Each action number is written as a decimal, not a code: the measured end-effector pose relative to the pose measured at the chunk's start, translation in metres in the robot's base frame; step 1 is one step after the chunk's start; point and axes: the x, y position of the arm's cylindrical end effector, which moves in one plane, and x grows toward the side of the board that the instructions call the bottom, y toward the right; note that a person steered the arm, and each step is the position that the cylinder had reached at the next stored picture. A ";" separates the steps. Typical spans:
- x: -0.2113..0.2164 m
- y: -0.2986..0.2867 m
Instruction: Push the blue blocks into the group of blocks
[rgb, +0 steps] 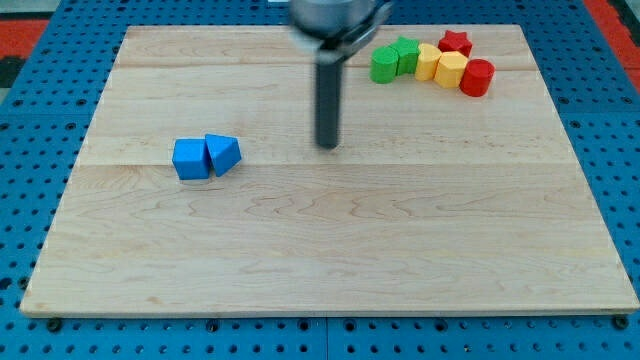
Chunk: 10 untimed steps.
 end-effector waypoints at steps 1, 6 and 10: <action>0.032 -0.148; -0.058 0.007; -0.096 0.163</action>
